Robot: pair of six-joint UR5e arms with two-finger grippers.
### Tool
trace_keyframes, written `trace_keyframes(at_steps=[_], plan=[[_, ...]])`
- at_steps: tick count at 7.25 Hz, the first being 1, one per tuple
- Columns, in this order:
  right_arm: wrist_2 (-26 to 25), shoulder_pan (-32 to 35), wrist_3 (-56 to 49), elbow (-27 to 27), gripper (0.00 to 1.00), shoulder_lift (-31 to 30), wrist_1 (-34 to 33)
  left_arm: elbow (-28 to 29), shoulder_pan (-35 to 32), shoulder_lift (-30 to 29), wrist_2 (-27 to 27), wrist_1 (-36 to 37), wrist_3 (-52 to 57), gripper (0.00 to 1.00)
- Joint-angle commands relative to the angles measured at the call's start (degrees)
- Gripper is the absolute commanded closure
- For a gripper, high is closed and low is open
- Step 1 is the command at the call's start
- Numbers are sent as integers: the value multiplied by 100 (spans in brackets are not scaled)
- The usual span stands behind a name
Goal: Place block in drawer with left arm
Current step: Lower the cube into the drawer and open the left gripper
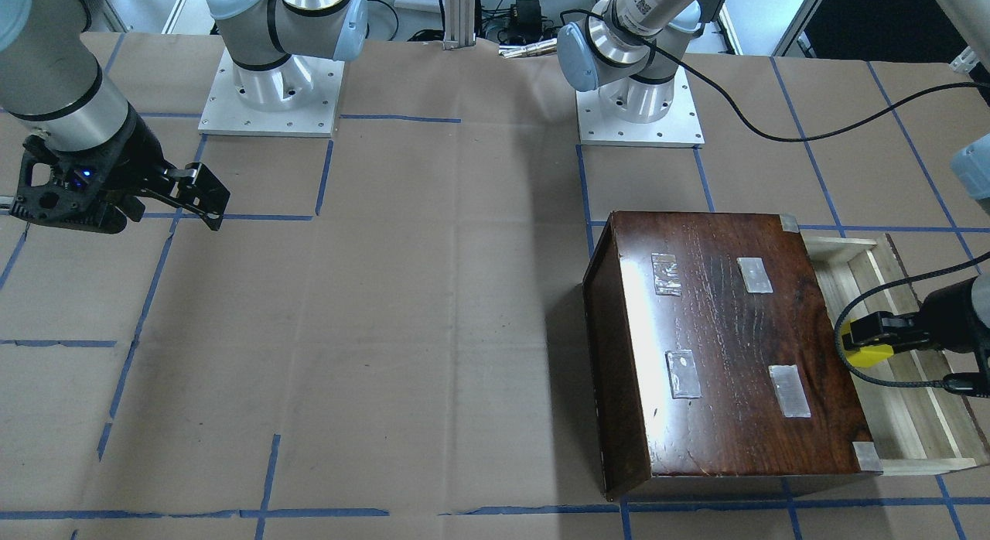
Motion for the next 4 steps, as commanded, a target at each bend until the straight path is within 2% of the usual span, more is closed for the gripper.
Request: trace_keyframes(at_steps=[1, 2, 4], plan=[[0, 0, 4, 1, 0, 0, 0, 134, 0, 229, -26, -63, -153, 7], [0, 0, 4, 1, 0, 0, 0, 39, 0, 448, 8, -220, -233, 1], [0, 0, -5, -7, 0, 0, 0, 55, -122, 888, 35, -545, -365, 1]])
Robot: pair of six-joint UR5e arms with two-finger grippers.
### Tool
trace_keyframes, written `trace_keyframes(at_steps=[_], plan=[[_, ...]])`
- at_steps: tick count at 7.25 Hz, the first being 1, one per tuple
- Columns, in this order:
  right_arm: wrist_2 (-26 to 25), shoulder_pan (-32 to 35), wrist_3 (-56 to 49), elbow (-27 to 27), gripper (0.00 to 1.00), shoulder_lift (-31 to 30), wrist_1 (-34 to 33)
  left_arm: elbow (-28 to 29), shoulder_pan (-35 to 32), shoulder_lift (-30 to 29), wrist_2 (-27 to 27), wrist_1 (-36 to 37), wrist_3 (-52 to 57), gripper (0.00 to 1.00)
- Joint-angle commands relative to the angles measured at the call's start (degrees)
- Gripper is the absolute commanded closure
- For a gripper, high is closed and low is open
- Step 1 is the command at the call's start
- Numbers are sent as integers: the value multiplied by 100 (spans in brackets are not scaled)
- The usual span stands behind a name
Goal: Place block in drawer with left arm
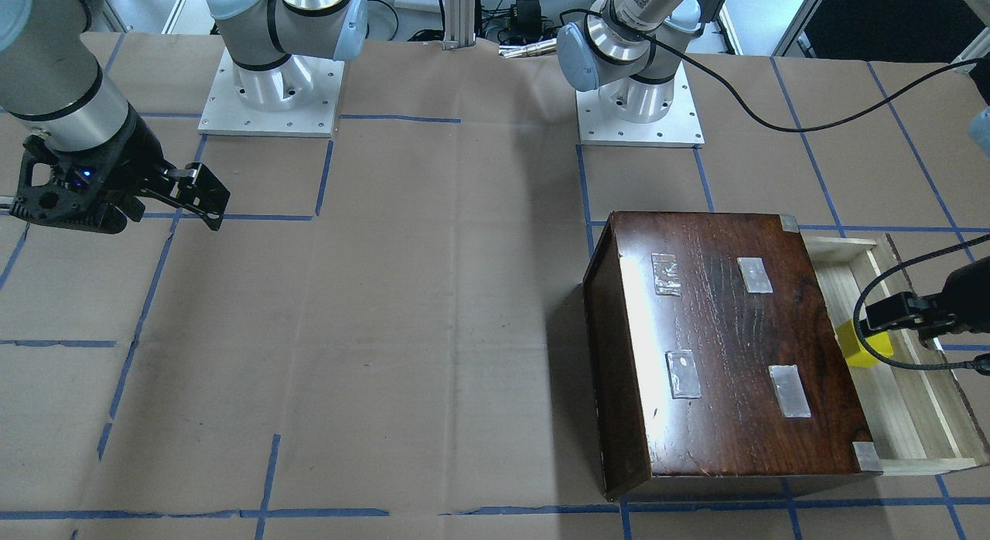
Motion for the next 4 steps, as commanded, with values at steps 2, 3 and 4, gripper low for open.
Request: trace_keyframes(at_steps=[2, 3, 4], plan=[[0, 0, -7, -4, 0, 0, 0, 73, -669, 452, 63, -650, -1014, 1], [0, 0, -7, -4, 0, 0, 0, 21, -1064, 610, 72, -651, -1427, 1], [0, 0, 2, 5, 0, 0, 0, -6, -1477, 760, 72, -651, -1962, 1]])
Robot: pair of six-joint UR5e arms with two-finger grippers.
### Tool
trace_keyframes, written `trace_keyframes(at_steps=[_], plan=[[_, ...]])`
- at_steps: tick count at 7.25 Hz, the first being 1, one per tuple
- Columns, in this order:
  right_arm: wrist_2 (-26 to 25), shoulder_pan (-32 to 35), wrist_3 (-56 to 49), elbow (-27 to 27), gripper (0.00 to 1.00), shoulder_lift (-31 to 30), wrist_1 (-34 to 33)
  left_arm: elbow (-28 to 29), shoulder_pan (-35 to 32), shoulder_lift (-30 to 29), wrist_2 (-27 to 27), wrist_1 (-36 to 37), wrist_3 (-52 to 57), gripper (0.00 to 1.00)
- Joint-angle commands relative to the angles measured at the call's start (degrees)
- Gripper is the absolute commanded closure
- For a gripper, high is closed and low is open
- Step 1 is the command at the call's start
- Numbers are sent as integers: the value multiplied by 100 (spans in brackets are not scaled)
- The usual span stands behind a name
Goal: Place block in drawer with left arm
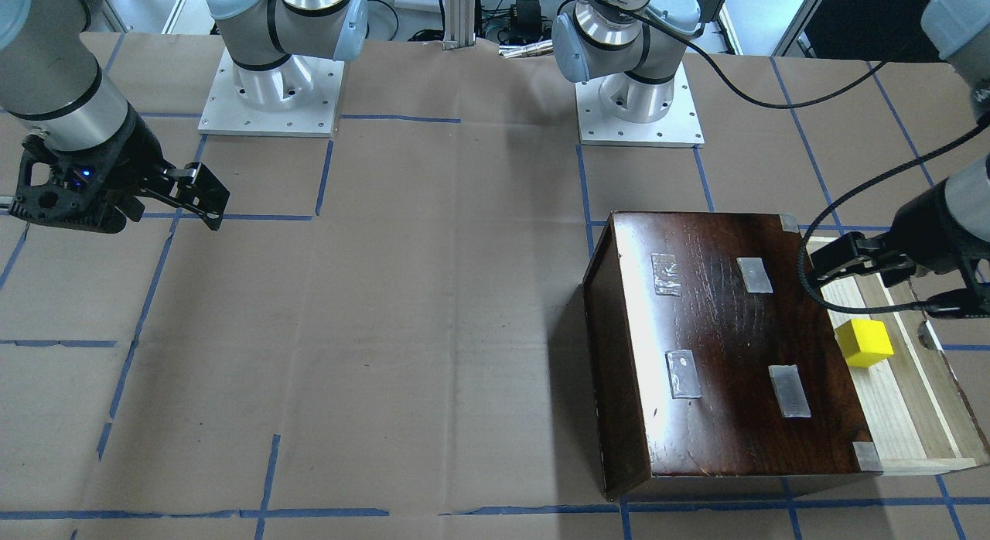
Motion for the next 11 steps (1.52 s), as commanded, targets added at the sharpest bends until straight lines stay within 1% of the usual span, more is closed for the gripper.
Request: trace_keyframes(at_steps=[1, 3, 6, 11], plan=[[0, 0, 6, 6, 0, 0, 0, -35, -798, 238, 0, -77, -1023, 1], [0, 0, -2, 6, 0, 0, 0, 1, -1073, 256, -35, -227, -1623, 1], [0, 0, 6, 6, 0, 0, 0, -17, -1091, 177, -44, -218, -1643, 1], [0, 0, 6, 6, 0, 0, 0, -26, -1178, 212, -27, -227, -1651, 1]])
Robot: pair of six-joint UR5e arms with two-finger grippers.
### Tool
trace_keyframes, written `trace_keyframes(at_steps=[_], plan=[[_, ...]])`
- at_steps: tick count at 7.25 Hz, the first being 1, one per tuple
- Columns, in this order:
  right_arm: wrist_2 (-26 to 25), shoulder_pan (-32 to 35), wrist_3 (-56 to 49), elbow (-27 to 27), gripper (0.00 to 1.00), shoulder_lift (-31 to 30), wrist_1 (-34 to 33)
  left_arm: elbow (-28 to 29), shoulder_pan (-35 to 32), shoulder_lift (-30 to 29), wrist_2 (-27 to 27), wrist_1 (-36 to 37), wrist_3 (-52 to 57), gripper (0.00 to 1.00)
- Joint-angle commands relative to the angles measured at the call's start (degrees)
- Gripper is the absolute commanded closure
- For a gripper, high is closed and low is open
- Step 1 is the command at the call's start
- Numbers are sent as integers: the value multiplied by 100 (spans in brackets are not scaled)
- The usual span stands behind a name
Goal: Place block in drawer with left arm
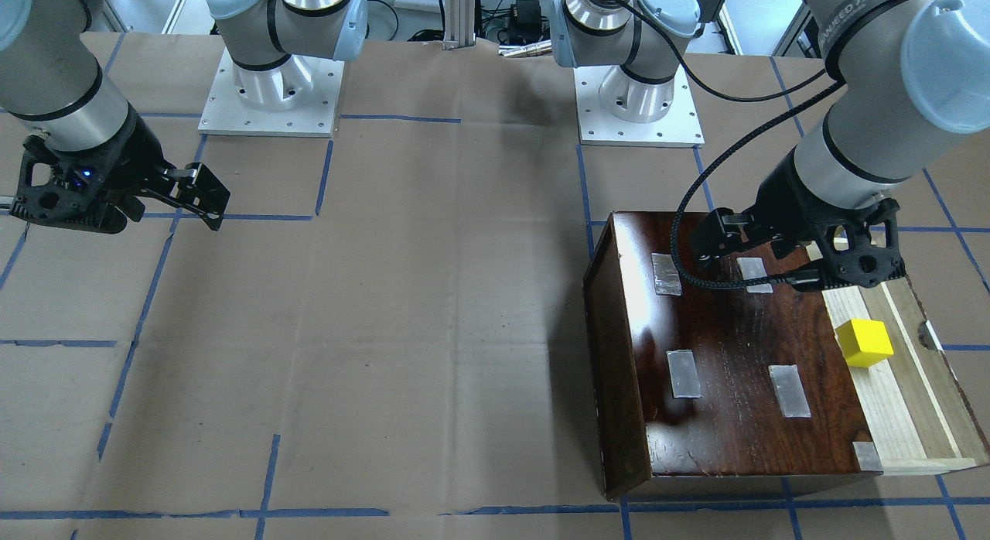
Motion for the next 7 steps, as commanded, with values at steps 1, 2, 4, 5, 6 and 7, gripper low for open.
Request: trace_keyframes(at_steps=[1, 2, 4, 5, 6, 7], plan=[[0, 0, 4, 0, 0, 0, 0, 4, -307, 21, 33, 8, -233, 1], [0, 0, -4, 0, 0, 0, 0, 12, -518, 47, -45, 17, -296, 1], [0, 0, -4, -9, 0, 0, 0, -57, -739, 82, -28, -9, -279, 1], [0, 0, -4, 0, 0, 0, 0, -153, -809, 161, -28, -53, -270, 1], [0, 0, -4, 0, 0, 0, 0, -355, -801, 396, -19, -149, -253, 1], [0, 0, 4, -9, 0, 0, 0, -661, -714, 555, -45, -106, -227, 1]])
